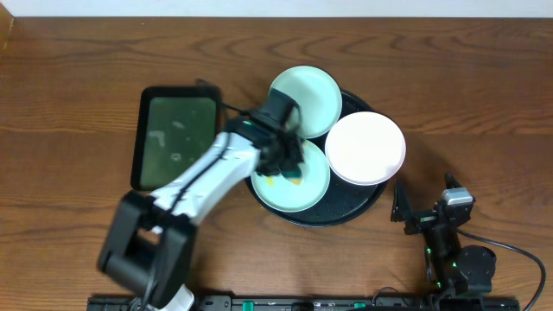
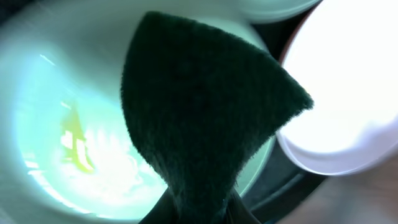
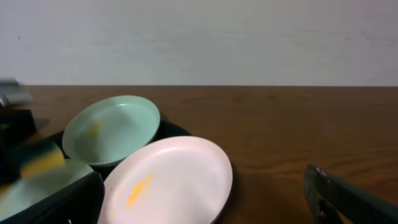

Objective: Clean dirty plates on tray and stack at the side
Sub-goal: 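Carry the sponge with the left gripper onto the lower green plate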

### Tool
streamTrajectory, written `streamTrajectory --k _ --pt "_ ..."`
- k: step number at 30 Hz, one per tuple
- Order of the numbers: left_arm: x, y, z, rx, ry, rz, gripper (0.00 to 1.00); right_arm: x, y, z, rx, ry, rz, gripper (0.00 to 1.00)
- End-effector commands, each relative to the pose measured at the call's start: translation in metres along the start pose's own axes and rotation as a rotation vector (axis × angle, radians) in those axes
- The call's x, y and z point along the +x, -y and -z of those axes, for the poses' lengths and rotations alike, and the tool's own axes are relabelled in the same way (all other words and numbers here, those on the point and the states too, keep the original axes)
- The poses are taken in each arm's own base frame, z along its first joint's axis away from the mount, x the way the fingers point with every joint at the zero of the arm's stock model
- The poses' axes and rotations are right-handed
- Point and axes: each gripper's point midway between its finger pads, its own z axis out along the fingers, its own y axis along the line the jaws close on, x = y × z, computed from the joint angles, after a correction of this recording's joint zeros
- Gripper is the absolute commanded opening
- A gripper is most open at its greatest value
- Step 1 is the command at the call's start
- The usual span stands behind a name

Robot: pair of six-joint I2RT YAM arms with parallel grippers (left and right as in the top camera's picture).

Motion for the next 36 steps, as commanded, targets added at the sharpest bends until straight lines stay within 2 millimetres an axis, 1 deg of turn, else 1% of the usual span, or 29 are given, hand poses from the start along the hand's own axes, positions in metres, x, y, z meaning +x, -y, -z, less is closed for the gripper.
streamTrajectory --k 1,3,9,13,14,16,17,20,24,26,29,32,34,36 --pt "0.002 -0.013 -0.014 -0.125 0.069 0.068 0.07 0.001 0.002 0.000 0.010 0.000 0.011 0.99" --pt "0.002 -0.015 -0.017 -0.182 0.123 0.057 0.07 0.001 0.002 0.000 0.010 0.000 0.011 0.99" --pt "0.001 -0.015 -0.015 -0.287 0.268 0.019 0.07 0.001 0.002 0.000 0.010 0.000 0.011 0.99" --pt "-0.002 -0.017 -0.013 -0.321 0.343 0.065 0.08 0.001 0.002 0.000 0.010 0.000 0.011 0.99" --pt "-0.003 -0.016 -0.014 -0.318 0.350 0.084 0.13 0.001 0.002 0.000 0.010 0.000 0.011 0.99" --pt "-0.004 -0.015 -0.015 -0.310 0.353 0.087 0.43 0.001 0.002 0.000 0.010 0.000 0.011 0.99" --pt "-0.004 -0.015 -0.015 -0.310 0.353 0.086 0.52 0.001 0.002 0.000 0.010 0.000 0.011 0.99" --pt "-0.001 -0.013 -0.016 -0.305 0.333 0.056 0.61 0.001 0.002 0.000 0.010 0.000 0.011 0.99" --pt "0.001 -0.007 -0.012 -0.284 0.313 0.006 0.63 0.001 0.002 0.000 0.010 0.000 0.011 0.99" --pt "0.000 -0.002 -0.001 -0.263 0.326 -0.011 0.63 0.001 0.002 0.000 0.010 0.000 0.011 0.99" --pt "-0.006 0.009 0.028 -0.205 0.369 -0.025 0.63 0.001 0.002 0.000 0.010 0.000 0.011 0.99" --pt "-0.016 0.013 0.075 -0.132 0.440 0.005 0.63 0.001 0.002 0.000 0.010 0.000 0.011 0.99" --pt "-0.025 0.007 0.110 -0.093 0.495 0.023 0.63 0.001 0.002 0.000 0.010 0.000 0.011 0.99" --pt "-0.032 -0.006 0.141 -0.079 0.543 0.042 0.63 0.001 0.002 0.000 0.010 0.000 0.011 0.99"
